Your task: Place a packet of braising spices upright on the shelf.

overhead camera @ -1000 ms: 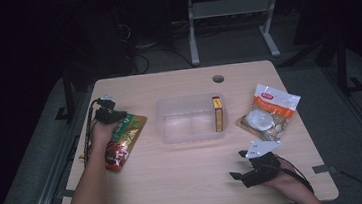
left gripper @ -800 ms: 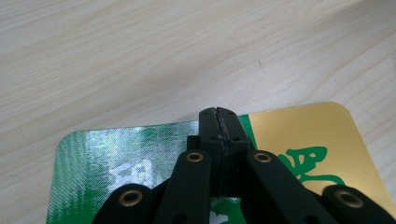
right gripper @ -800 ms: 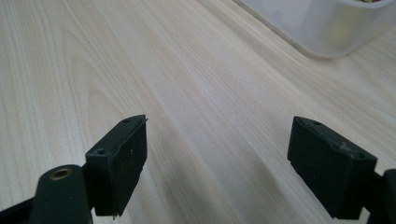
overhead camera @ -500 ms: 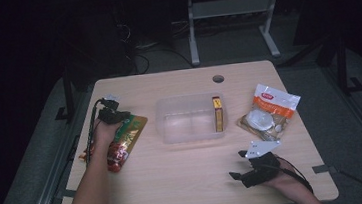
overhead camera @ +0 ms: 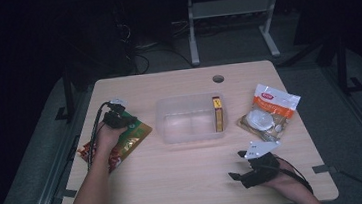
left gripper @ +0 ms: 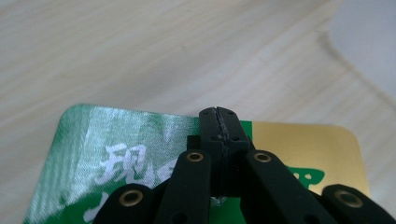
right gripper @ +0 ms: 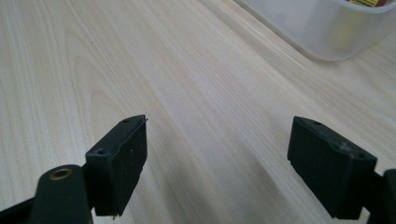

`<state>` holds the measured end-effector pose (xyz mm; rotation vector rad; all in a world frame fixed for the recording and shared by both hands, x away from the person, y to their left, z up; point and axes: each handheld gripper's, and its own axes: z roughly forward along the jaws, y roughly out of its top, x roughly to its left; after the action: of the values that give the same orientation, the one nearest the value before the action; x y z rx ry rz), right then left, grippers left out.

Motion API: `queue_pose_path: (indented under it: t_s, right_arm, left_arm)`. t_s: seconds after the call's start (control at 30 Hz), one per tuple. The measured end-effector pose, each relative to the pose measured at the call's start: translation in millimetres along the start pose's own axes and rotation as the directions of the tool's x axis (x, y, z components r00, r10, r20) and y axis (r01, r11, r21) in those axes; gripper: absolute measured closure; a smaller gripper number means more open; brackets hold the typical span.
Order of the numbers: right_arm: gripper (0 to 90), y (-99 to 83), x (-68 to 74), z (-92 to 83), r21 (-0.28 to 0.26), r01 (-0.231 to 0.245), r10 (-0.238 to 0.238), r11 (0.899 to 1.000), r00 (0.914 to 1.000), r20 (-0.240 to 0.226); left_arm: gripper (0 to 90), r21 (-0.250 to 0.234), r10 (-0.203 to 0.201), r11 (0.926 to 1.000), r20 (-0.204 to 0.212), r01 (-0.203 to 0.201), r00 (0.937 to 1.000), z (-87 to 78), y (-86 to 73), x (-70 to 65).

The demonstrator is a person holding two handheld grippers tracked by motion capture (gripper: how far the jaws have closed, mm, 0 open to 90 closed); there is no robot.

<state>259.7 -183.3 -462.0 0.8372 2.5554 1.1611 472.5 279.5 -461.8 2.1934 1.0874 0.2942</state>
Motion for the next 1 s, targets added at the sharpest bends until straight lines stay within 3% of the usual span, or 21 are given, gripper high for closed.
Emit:
queue_pose_path:
  t_s: [0.13,0.33,0.43,0.7,0.97,1.0]
  right_arm:
    - [19.3,0.2,0.3,-0.1,-0.004,0.005,-0.005,1.0,1.0,0.001]
    - [19.4,1.3,1.2,-0.2,-0.003,0.008,-0.008,1.0,1.0,0.002]
    - [19.4,1.5,1.4,-0.2,-0.004,0.012,-0.012,1.0,0.9999,0.003]
    - [19.4,2.5,2.5,-0.5,-0.003,0.018,-0.018,1.0,0.9998,0.005]
    - [19.4,2.8,2.8,-0.4,-0.001,0.021,-0.021,1.0,0.9997,0.008]
    - [19.4,2.8,2.6,-0.2,-0.001,0.022,-0.022,1.0,0.9997,0.008]
  left_arm:
    - [90.0,-0.001,0.002,1.0,0.039,-0.002,0.9993,-2.9,-5.3,-6.9]
    - [90.0,0.018,0.044,0.9988,0.079,-0.045,0.9959,-7.7,-11.0,-20.4]
    - [90.0,0.008,0.039,0.9992,0.1,-0.04,0.9942,-10.3,-16.6,-30.3]
    - [90.0,0.022,0.111,0.9931,0.143,-0.115,0.9835,-24.7,-34.3,-53.4]
    - [90.0,0.025,0.136,0.9894,0.191,-0.143,0.972,-38.5,-52.2,-73.7]
    - [90.0,0.03,0.155,0.986,0.191,-0.164,0.9691,-40.9,-54.4,-75.6]
